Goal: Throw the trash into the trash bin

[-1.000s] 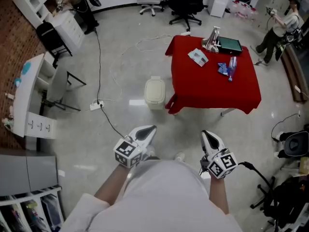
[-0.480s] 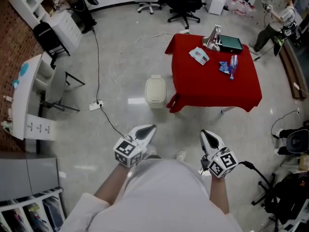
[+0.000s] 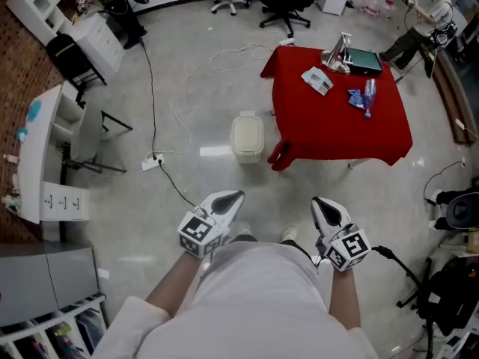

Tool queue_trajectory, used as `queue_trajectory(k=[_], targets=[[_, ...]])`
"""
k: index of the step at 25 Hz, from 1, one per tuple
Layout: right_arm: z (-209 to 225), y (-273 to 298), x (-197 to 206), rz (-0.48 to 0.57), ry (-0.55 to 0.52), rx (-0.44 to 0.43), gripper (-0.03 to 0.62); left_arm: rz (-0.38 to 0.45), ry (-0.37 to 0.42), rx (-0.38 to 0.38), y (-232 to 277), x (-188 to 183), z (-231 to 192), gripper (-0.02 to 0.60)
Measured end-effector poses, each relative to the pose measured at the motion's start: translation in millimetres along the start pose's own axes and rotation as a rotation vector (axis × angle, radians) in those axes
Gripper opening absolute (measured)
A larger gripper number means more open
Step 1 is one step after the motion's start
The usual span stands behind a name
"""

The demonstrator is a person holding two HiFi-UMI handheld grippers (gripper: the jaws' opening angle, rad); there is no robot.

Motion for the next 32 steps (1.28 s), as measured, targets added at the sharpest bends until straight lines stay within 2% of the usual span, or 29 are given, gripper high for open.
queue_trajectory(k=[8,19,27,32], targets=[[-7.8,22.1,-3.5,0.036,0.067,0.032,0.0,-0.01,0.0,0.011,-15.1,4.2,-30.0,0.003],[18.4,74.7,0.2,-0.018,0.097,-0.023,0.0,-0.02,-0.026,-0.042,4.9,8.4,-67.9,0.002],[64.6,123.7,-14.9,-0.035,0.088,-0.062,0.0,-0.035,-0.043,-0.108,44.4,-19.7,-94.3,0.003],[106.7,144.7,-25.8,-0.06,0.076,-0.087,0.0,-0.03,-0.049,-0.114,85.4,-29.0,-110.2,0.003]])
Point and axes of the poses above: the fingertips, and each gripper's own axes: y forward along the fingers, z to its right, x out of its underside, the point moved 4 cm from there along -y, backward along the fingers, and after that the axes turned 2 degrees about y, right-handed, at the moved point
